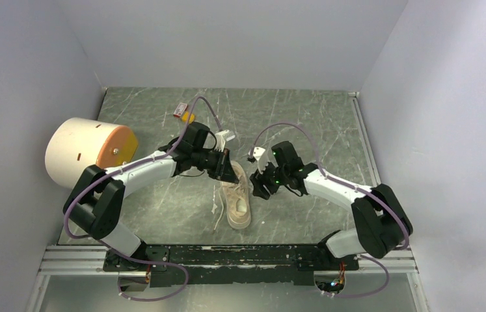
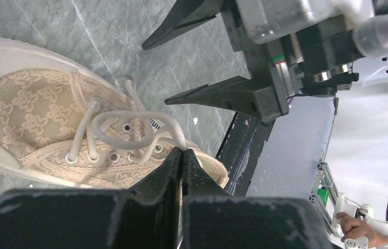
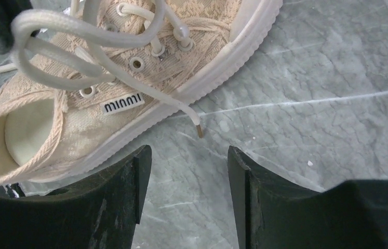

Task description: Tie the shoes

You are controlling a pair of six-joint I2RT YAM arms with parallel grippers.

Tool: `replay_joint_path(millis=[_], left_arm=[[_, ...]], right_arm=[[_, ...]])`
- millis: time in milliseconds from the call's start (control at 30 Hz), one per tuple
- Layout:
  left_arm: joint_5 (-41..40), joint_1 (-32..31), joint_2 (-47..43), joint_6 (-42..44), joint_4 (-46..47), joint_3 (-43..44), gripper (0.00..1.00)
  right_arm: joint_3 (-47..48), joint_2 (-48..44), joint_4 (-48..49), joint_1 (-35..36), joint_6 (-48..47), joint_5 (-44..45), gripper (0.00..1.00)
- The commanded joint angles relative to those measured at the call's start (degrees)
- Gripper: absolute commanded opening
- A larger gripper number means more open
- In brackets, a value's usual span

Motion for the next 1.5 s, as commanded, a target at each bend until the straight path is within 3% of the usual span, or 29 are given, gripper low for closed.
replay_joint_path(millis=[0,233,300,367,433,800,1333,1467], left_arm=[[0.7,-0.3,-2.0,-0.8,0.8,0.9,0.05],[2.2,-0.2,-3.4,-5.2,5.1,-0.7,0.05],[2.1,-0.2,-4.0,-5.5,5.5,-1.0,0.05],[1.7,-0.2,-4.4,-5.3,5.1,-1.3,0.05],[1.4,-0.2,-4.6,-5.0,4.5,-1.7,0.05],[0.2,0.0,-7.1,-4.1,3.1,-3.9,0.05],[1.2,0.2,-1.4,-1.5,2.4,-0.3,0.05],[1.6,0.2,-1.2,-1.7,3.3,-0.7,0.05]], right_arm=[[0.4,2.4,5.7,1.0,-1.4,-1.6,0.59],[2.5,9.4,10.4,1.5,2.7,-5.1,0.50],[2.7,10.0,11.3,1.4,4.0,-5.3,0.41],[2.2,8.9,13.3,1.0,5.0,-4.5,0.17],[2.4,6.6,10.3,-0.1,5.0,-3.2,0.01],[8.6,-6.1,-14.8,-4.8,3.2,10.8,0.00],[25.5,-17.8,-23.8,-5.1,3.3,-4.6,0.00],[30.6,-17.5,-24.0,-5.1,5.6,-3.0,0.00]])
